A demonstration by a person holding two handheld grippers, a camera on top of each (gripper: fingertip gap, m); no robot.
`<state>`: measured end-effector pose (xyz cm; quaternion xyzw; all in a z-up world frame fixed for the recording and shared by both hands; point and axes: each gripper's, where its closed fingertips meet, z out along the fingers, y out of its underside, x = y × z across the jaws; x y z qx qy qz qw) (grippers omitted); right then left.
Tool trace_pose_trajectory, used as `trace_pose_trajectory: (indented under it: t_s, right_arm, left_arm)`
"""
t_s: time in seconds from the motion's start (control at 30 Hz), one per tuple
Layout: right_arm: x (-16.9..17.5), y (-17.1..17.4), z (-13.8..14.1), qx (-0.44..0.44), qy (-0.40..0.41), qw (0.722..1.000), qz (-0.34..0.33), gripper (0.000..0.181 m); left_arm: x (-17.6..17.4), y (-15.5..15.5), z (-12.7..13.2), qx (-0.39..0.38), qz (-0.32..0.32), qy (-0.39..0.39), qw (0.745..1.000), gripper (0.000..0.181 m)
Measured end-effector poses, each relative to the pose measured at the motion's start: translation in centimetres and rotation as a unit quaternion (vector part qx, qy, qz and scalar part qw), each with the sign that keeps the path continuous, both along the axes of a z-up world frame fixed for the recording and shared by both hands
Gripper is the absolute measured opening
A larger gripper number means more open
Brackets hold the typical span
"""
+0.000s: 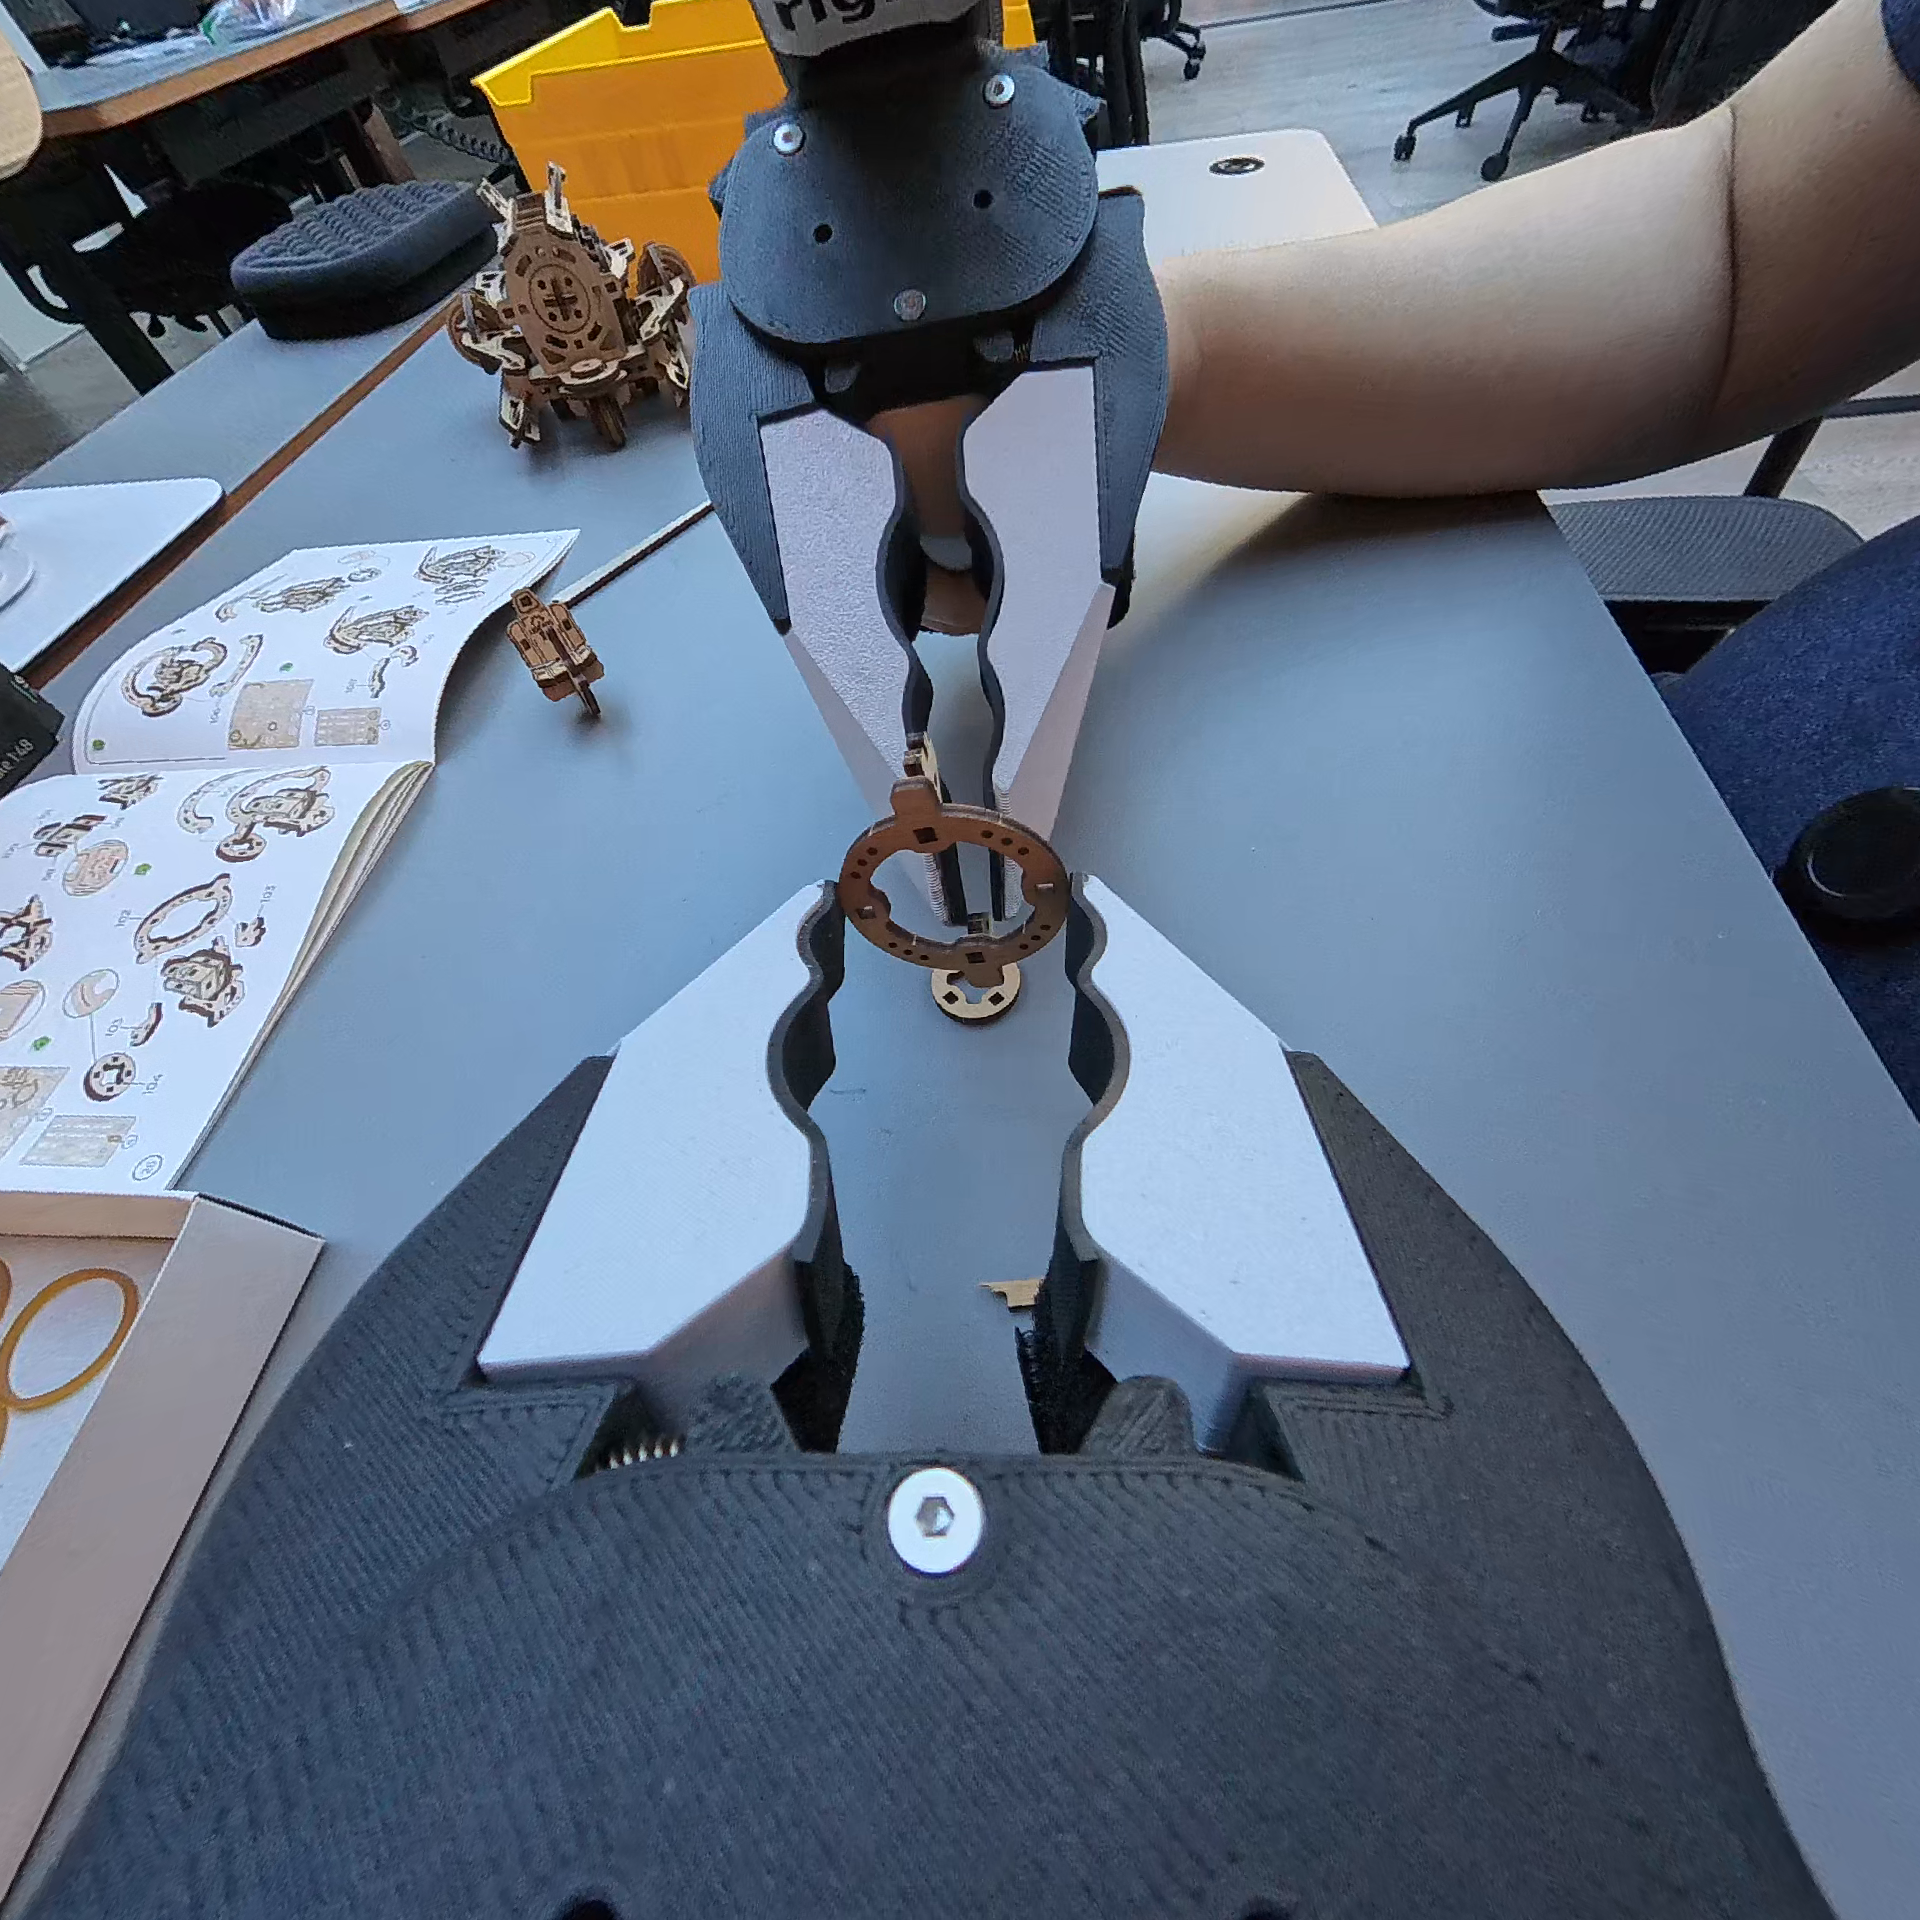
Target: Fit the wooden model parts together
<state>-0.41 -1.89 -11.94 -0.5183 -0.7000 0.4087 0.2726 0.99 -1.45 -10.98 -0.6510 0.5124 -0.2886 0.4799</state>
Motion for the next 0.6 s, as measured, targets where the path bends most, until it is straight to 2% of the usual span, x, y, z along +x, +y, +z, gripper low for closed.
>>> trace_pose_trajectory:
  t_s: [0.6]
  right_arm:
    - [-0.19,0.20,-0.25,-0.005,-0.007,1.000,-0.005,0.005]
  left_arm:
    - [-0.03,0.03,-0.04,0.004,0.001,0.002,1.000,0.041]
